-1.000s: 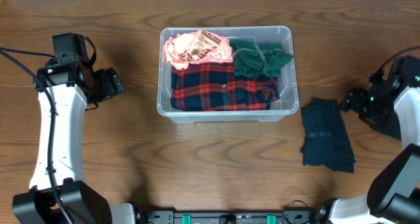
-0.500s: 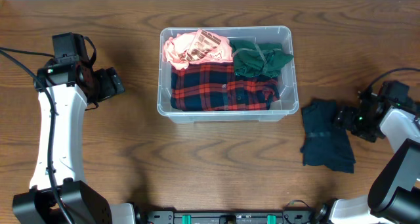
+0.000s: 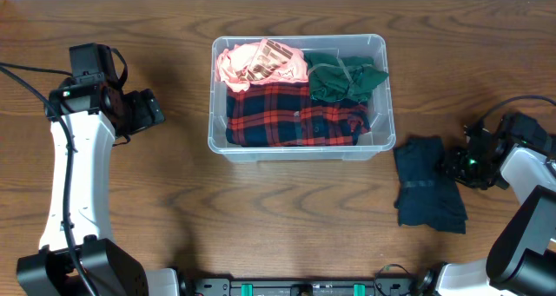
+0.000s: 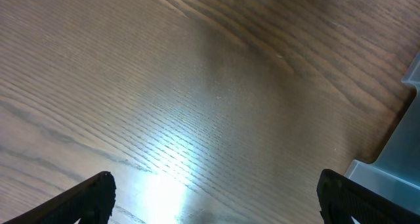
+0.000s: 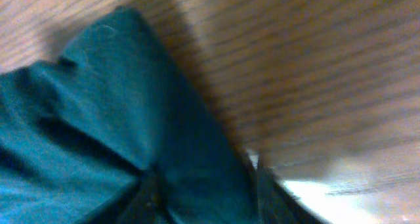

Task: Pack container
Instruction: 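Move the right gripper to the dark folded garment right of bin, then grasp the dark garment with the right gripper and lift it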

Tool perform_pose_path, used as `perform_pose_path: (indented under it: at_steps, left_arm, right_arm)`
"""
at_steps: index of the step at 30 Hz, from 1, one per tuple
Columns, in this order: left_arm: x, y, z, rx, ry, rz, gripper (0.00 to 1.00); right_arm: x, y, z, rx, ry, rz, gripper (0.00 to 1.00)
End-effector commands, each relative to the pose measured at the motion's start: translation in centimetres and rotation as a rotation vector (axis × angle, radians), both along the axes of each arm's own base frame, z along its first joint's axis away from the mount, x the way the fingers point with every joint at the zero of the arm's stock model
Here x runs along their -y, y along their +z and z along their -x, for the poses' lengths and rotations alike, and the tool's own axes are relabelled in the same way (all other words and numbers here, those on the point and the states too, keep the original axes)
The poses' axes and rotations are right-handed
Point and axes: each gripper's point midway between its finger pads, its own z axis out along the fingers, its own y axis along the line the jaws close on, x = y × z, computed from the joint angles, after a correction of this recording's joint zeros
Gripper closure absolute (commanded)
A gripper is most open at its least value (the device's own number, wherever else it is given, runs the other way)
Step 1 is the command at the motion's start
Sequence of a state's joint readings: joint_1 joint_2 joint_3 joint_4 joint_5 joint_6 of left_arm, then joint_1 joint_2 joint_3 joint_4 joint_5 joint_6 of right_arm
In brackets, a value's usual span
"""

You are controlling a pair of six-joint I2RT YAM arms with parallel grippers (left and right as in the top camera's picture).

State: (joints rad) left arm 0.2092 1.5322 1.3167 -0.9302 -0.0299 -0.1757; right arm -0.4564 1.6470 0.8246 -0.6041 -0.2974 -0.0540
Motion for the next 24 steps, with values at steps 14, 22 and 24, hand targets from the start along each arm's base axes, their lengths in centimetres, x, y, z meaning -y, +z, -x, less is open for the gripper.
perform_pose_path:
  at_steps: [14, 22, 24]
  left_arm:
    - [-0.2, -0.1, 0.0, -0.003, 0.014, -0.001, 0.02]
    - [-0.2, -0.1, 0.0, -0.003, 0.014, -0.001, 0.02]
    - [-0.2, -0.1, 0.0, -0.003, 0.014, -0.001, 0.02]
  right_arm:
    - [0.0, 6.7, -7.2, 0.252, 0.009, -0.089, 0.99]
    - [-0.7, 17.7, -12.5, 0.434, 0.161, -0.036, 0.99]
    - [-1.6, 20.0, -13.3, 0.471, 0.207, -0.018, 0.99]
